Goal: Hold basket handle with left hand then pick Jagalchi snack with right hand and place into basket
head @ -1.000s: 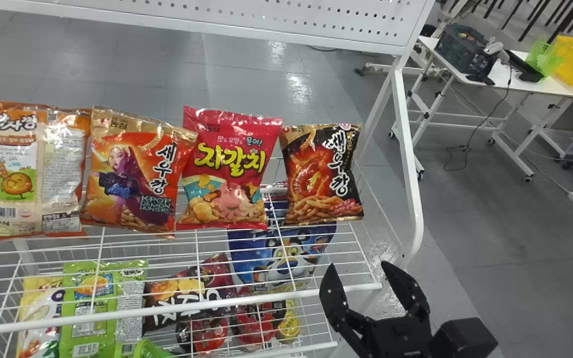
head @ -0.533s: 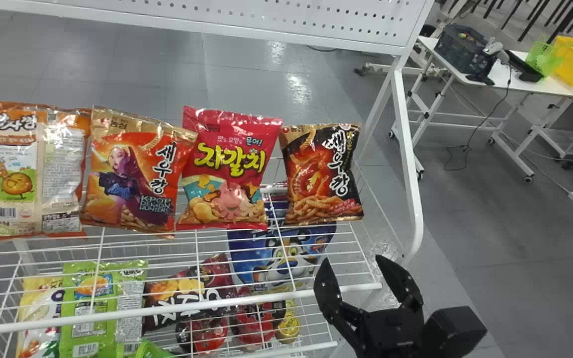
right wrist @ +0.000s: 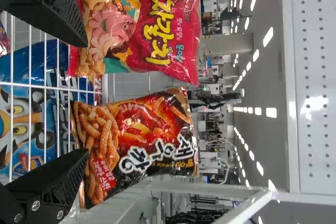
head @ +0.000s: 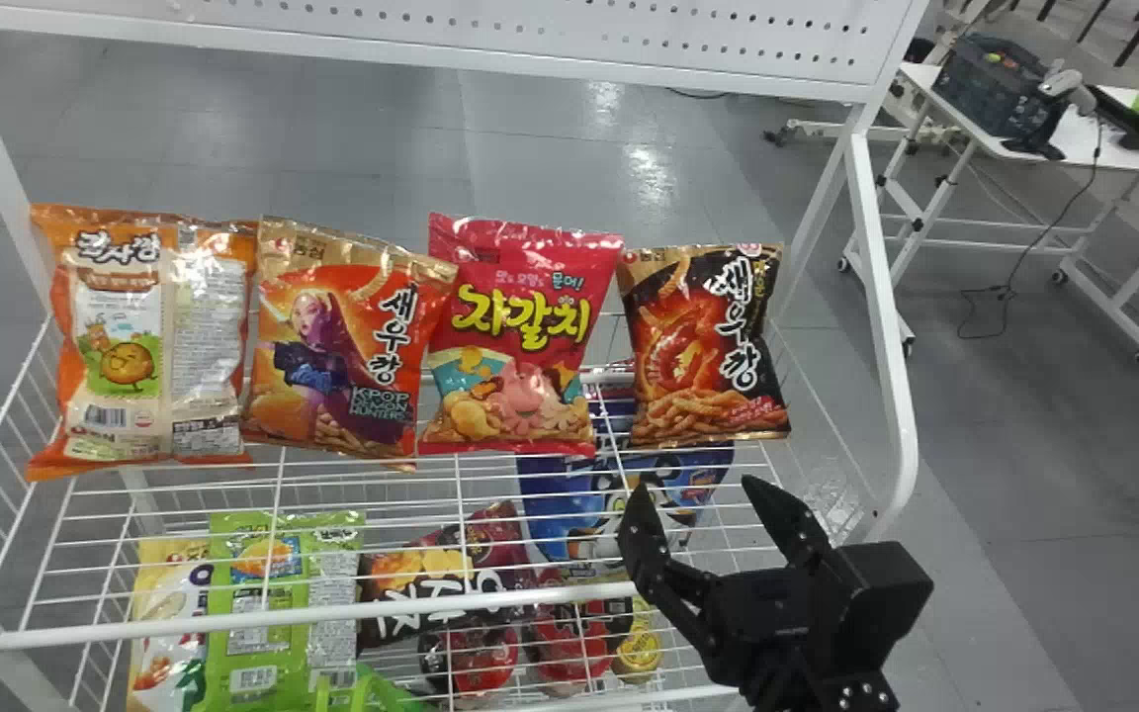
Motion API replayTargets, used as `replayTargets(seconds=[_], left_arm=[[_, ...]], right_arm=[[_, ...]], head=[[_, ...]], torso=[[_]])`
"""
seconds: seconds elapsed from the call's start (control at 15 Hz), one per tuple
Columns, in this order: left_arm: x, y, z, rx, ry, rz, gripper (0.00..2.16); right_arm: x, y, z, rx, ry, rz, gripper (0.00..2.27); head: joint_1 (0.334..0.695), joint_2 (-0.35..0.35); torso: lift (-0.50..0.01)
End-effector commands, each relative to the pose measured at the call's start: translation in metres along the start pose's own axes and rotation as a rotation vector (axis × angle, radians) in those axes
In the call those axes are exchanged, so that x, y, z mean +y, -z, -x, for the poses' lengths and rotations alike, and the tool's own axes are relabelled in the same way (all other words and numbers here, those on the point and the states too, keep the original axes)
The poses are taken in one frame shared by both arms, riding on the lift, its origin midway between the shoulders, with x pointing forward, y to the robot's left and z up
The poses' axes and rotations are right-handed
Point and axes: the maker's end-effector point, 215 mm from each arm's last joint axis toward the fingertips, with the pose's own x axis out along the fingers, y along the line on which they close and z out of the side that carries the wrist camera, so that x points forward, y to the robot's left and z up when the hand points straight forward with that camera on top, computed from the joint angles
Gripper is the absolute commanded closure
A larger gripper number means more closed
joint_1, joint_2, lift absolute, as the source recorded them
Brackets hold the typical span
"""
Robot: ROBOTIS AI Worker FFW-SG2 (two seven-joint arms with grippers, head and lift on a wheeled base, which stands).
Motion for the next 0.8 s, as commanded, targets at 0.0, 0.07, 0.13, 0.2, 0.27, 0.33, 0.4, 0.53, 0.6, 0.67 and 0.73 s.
replayTargets(seconds=[0.0,0.07,0.13,0.2,0.27,0.33,0.4,0.53,0.6,0.67,0.73], left_arm=[[-0.001,0.0,-0.003,0.01,0.001,-0.008,1.71],[-0.001,0.0,-0.003,0.014,0.0,-0.006,1.71],[0.0,0.001,-0.003,0.016,-0.002,-0.008,1.71],[0.001,0.002,-0.003,0.019,-0.004,-0.004,1.71],[0.002,0.002,-0.002,0.02,-0.008,-0.005,1.71],[0.003,0.003,-0.003,0.024,-0.01,-0.004,1.71],[0.002,0.002,-0.003,0.023,-0.01,-0.005,1.71],[0.003,0.004,-0.003,0.03,-0.012,-0.001,1.71],[0.003,0.004,-0.004,0.031,-0.012,-0.002,1.71],[0.005,0.004,-0.004,0.031,-0.017,-0.002,1.71],[0.005,0.004,-0.005,0.032,-0.016,0.0,1.71]], right_arm=[[0.013,-0.003,-0.013,0.004,-0.008,0.003,0.09],[0.019,-0.004,-0.02,0.009,-0.013,0.006,0.09],[0.026,-0.006,-0.026,0.003,-0.021,0.009,0.09],[0.033,-0.007,-0.035,-0.003,-0.029,0.019,0.09],[0.039,-0.009,-0.043,-0.011,-0.035,0.024,0.09],[0.042,-0.011,-0.051,-0.016,-0.036,0.023,0.09],[0.046,-0.011,-0.061,-0.021,-0.043,0.026,0.09],[0.05,-0.01,-0.077,-0.021,-0.048,0.035,0.09],[0.053,-0.01,-0.083,-0.019,-0.051,0.036,0.09],[0.054,-0.011,-0.09,-0.022,-0.05,0.038,0.09],[0.056,-0.011,-0.097,-0.015,-0.052,0.045,0.09]], head=[[0.695,-0.19],[0.695,-0.183],[0.695,-0.174],[0.695,-0.154],[0.695,-0.141],[0.695,-0.13],[0.695,-0.119],[0.695,-0.101],[0.695,-0.088],[0.695,-0.084],[0.695,-0.079]], torso=[[-0.01],[-0.01],[-0.01],[-0.01],[-0.01],[-0.01],[-0.01],[-0.01],[-0.01],[-0.01],[-0.01]])
